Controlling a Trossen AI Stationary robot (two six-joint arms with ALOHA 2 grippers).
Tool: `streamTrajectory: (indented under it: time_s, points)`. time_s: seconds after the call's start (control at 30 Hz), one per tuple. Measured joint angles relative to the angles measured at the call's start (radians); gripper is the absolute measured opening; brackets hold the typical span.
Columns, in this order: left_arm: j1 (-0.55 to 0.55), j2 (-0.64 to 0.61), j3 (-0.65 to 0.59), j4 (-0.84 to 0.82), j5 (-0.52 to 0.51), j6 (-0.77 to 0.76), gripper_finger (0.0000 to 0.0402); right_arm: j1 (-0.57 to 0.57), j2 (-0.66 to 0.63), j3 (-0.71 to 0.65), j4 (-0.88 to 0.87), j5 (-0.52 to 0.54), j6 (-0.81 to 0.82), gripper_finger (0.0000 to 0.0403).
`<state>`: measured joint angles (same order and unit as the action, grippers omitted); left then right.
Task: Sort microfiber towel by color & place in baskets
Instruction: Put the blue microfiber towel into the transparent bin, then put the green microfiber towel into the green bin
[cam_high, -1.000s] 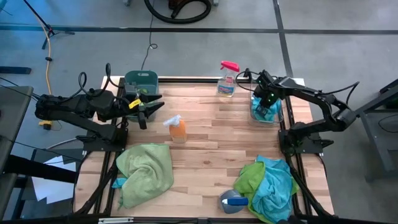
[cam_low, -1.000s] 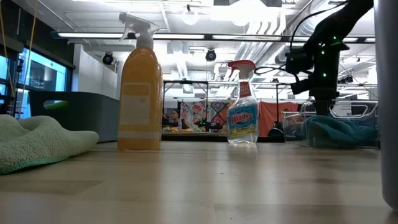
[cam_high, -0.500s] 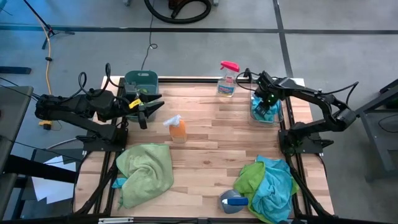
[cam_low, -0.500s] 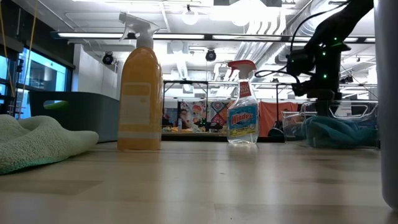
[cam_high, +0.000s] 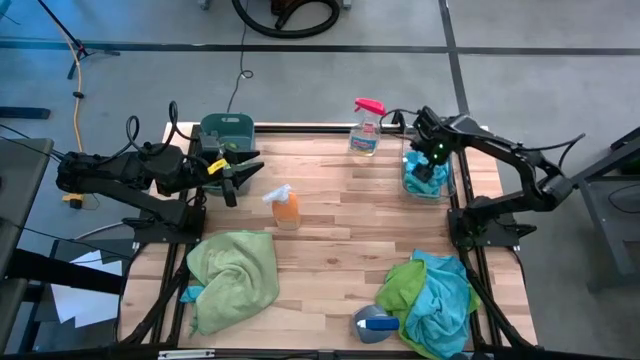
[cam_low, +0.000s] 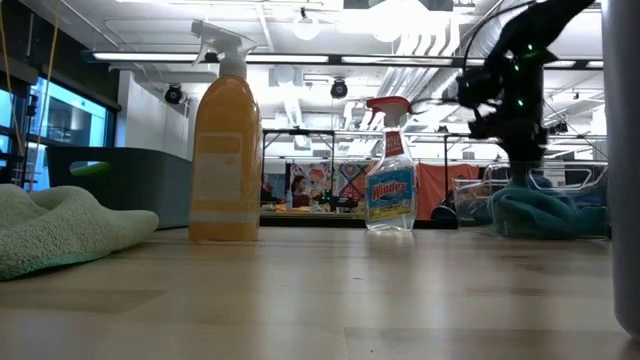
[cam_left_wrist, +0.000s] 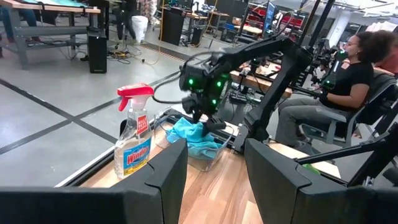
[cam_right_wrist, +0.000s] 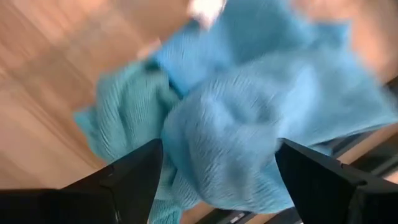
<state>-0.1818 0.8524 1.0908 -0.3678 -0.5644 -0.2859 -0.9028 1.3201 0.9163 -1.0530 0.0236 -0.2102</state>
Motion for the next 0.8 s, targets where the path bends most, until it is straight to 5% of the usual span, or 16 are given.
streamTrajectory:
  time_s: [0.2, 0.47, 0.8]
  points:
    - [0.000, 0.000, 0.000, 0.000, -0.001, 0.000, 0.0150, 0.000, 0.000, 0.164, -0.072, -0.019, 0.000, 0.0307]
    - [0.000, 0.000, 0.000, -0.001, -0.001, 0.001, 0.0150, 0.027, -0.080, 0.267, -0.056, -0.263, 0.085, 0.0307]
    - [0.000, 0.000, 0.000, -0.001, -0.001, 0.035, 0.0150, 0.328, -0.348, 0.183, 0.163, -0.301, 0.396, 0.0307]
